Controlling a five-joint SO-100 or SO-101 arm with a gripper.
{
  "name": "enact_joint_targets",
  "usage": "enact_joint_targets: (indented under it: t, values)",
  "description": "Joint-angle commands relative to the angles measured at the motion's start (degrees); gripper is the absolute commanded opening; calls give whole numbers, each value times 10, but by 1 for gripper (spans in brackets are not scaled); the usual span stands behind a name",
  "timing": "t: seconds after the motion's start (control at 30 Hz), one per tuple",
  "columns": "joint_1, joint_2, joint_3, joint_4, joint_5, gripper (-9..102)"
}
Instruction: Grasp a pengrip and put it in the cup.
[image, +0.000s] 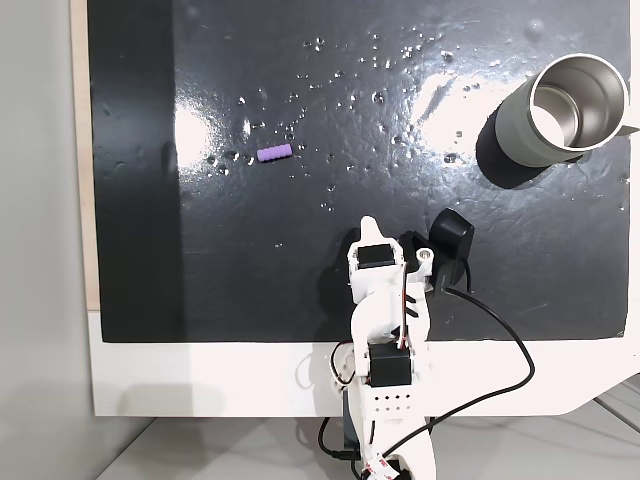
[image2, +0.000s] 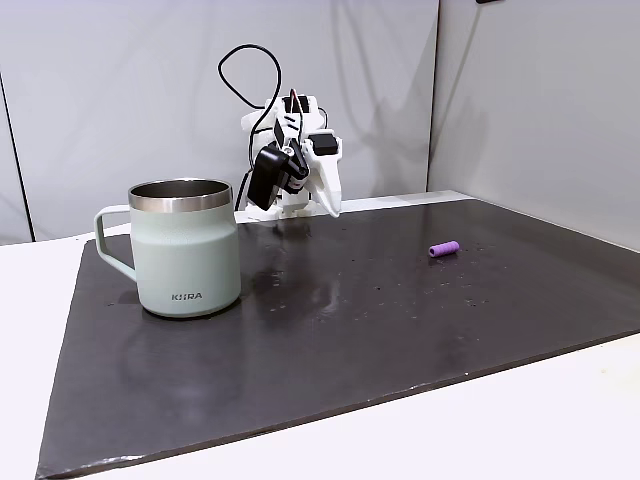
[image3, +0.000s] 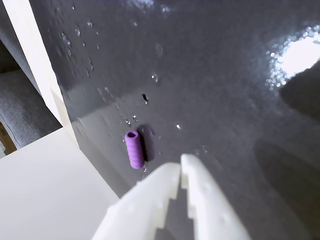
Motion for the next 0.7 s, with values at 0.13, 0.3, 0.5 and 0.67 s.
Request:
enact_joint_targets:
  t: [0.13,0.3,0.5,0.67]
  values:
    - [-10,4,-1,-18,-11,0]
    - [-10,4,-1,-18,-11,0]
    - [-9,4,-11,-11,-30,0]
    - [-18,-34,-81,22,-65,0]
